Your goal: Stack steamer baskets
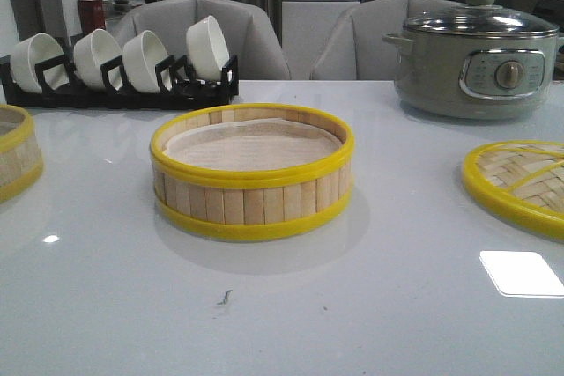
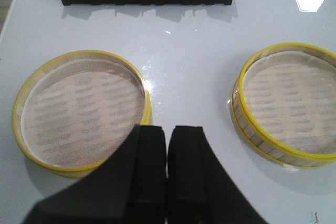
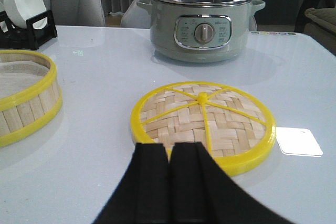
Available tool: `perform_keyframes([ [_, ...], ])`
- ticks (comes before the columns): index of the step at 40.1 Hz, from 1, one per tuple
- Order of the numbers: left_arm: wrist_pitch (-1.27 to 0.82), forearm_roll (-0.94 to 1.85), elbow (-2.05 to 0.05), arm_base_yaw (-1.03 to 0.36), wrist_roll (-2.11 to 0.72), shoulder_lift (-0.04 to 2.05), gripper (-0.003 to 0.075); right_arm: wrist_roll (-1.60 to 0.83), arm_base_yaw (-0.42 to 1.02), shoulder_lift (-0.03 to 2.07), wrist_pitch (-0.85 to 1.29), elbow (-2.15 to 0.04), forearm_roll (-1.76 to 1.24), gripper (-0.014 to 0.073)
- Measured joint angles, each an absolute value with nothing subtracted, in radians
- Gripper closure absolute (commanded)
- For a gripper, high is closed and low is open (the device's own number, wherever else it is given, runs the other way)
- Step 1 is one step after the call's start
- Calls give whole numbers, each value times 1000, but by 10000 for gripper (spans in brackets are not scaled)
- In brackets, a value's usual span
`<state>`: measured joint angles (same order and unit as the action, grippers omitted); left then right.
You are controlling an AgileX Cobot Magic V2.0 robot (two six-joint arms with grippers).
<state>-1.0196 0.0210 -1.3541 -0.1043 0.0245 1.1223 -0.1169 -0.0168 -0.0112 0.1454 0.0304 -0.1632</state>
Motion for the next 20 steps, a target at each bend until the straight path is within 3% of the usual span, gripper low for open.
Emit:
perform_keyframes([
  [20, -912, -40, -1354, -104, 23, 1214, 636, -117, -17, -11, 145, 30, -163, 544],
])
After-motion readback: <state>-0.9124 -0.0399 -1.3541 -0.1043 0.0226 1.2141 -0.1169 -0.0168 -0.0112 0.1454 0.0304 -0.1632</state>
